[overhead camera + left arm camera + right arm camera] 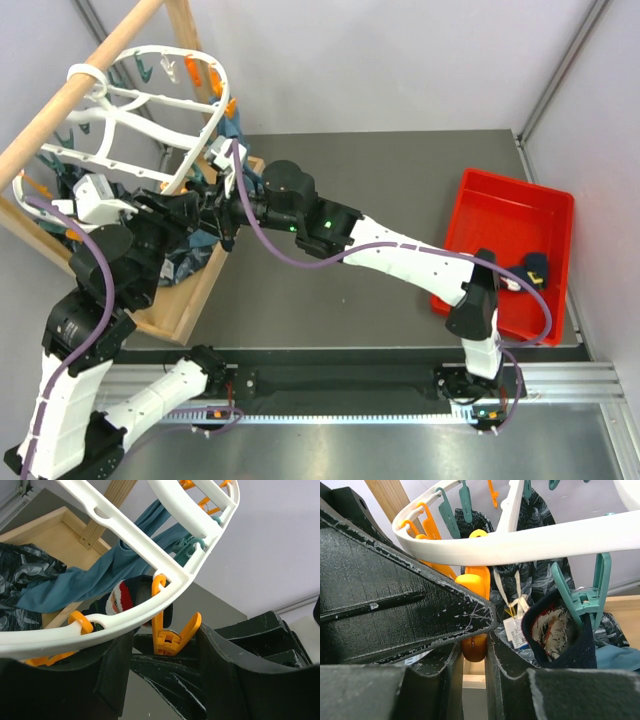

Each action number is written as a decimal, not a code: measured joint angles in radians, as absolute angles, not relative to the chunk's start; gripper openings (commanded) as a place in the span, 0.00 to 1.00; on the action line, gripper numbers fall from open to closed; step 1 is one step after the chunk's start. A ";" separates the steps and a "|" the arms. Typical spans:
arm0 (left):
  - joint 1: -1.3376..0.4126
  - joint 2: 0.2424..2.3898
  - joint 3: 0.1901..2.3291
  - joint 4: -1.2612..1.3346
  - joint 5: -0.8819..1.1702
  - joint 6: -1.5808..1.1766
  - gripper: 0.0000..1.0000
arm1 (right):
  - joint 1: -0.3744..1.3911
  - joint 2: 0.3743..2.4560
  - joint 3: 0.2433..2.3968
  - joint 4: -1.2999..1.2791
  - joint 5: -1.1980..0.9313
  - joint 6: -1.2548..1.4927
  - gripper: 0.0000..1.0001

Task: Clip the socks to the hanger
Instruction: Open the clamp at the hanger.

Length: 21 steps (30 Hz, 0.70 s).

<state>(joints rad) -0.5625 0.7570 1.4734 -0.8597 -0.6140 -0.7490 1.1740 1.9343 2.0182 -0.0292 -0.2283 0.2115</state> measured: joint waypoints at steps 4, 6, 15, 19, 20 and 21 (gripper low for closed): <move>-0.564 0.721 1.416 -0.794 -0.616 -0.722 0.54 | 1.175 1.934 2.018 -0.034 -0.230 0.212 0.00; -0.564 0.713 1.401 -0.769 -0.616 -0.709 0.50 | 1.175 1.934 2.018 -0.032 -0.230 0.212 0.00; -0.564 0.701 1.377 -0.702 -0.622 -0.660 0.00 | 1.175 1.934 2.019 -0.030 -0.230 0.214 0.06; -0.564 0.701 1.377 -0.702 -0.627 -0.659 0.00 | 1.176 1.934 2.026 -0.048 -0.229 0.218 0.56; -0.564 0.702 1.379 -0.704 -0.638 -0.659 0.00 | 1.176 1.931 2.028 -0.069 -0.228 0.212 0.64; -0.562 0.702 1.383 -0.707 -0.647 -0.659 0.00 | 1.176 1.927 2.028 -0.084 -0.224 0.203 0.75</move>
